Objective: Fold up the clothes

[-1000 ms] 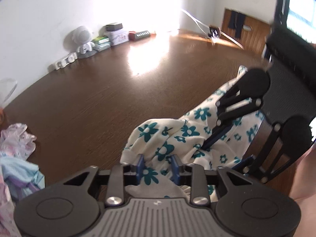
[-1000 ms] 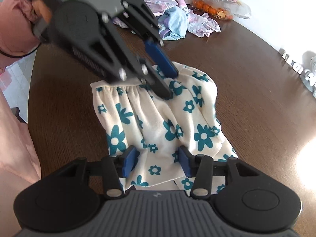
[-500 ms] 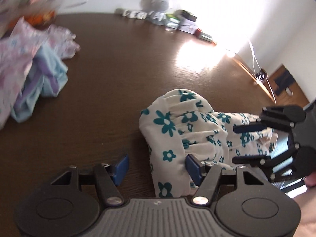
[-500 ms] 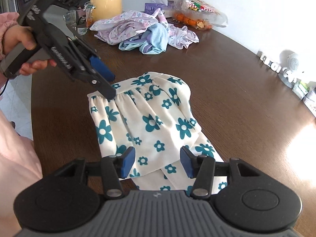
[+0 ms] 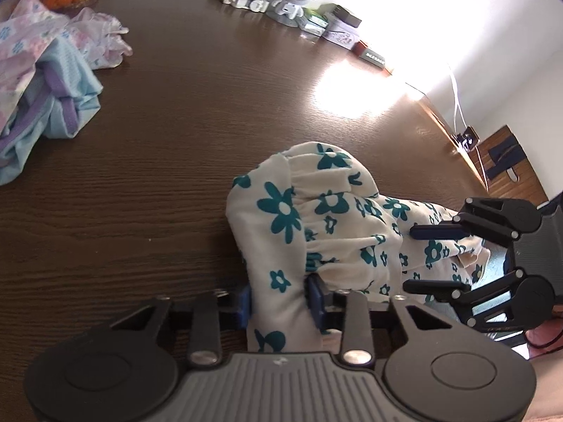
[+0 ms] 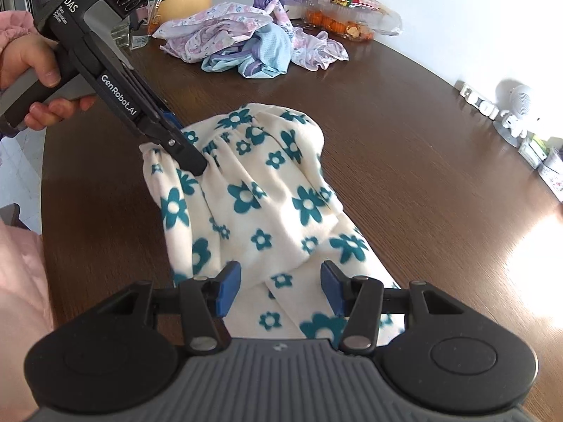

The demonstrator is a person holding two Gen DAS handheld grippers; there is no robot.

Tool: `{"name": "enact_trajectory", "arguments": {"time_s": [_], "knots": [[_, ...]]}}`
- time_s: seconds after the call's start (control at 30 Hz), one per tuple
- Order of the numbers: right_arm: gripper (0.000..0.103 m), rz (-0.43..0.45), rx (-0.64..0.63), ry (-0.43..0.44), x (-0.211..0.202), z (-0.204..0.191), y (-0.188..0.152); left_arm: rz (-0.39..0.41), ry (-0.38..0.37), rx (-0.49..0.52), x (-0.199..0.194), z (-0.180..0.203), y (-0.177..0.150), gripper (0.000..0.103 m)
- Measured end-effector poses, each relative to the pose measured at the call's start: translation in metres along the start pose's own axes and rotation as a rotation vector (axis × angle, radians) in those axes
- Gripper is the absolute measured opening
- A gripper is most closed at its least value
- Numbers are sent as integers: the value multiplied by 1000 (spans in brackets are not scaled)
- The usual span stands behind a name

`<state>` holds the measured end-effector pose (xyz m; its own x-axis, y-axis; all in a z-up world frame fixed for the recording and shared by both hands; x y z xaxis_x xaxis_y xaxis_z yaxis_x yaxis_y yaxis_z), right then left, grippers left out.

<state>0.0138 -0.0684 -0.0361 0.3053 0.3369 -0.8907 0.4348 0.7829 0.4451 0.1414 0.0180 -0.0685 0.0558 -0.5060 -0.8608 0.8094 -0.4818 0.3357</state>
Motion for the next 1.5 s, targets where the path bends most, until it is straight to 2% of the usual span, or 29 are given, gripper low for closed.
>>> {"name": "enact_trajectory", "arguments": {"time_s": [0.1, 0.2, 0.33, 0.43, 0.67, 0.8, 0.87, 1.0, 1.2, 1.37, 1.5], "knots": [[51, -31, 1, -21, -7, 6, -10, 5, 43, 42, -2, 6, 1, 20], [51, -72, 1, -50, -12, 13, -19, 3, 98, 97, -4, 11, 3, 18], [51, -112, -11, -79, -13, 21, -29, 12, 225, 168, -13, 9, 8, 18], [50, -115, -1, -68, -9, 23, -34, 15, 348, 243, -26, 7, 12, 18], [50, -90, 14, -8, 3, 16, -28, 28, 660, 548, -47, 37, 23, 17], [51, -71, 22, 13, 6, 11, -26, 12, 805, 755, -38, 67, 23, 17], [51, -57, 28, 21, 5, 10, -26, 11, 850, 823, -33, 79, 25, 17], [51, -23, 25, 34, 3, 10, -30, 22, 856, 879, -21, 110, 30, 17], [51, 41, 33, 71, -5, 16, -33, -12, 765, 948, 19, 163, 18, 18], [52, 91, 52, 80, -27, 18, -45, -36, 668, 924, 50, 178, 9, 18], [52, 75, 56, 51, -38, 24, -59, -40, 606, 897, 66, 184, 5, 18]]}}
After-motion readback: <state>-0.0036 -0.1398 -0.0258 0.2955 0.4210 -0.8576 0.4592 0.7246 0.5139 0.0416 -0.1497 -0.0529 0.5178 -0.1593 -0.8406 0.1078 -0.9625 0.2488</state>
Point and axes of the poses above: each gripper's, at about its wrist camera, not at the fingertips, and x roughly the way its jaws point, z to its right, y to its top, the point moved 10 cm from there along x, roughly the way its jaws point, and after that the axes turned 8 degrees about -z, right-handed, at the moved point
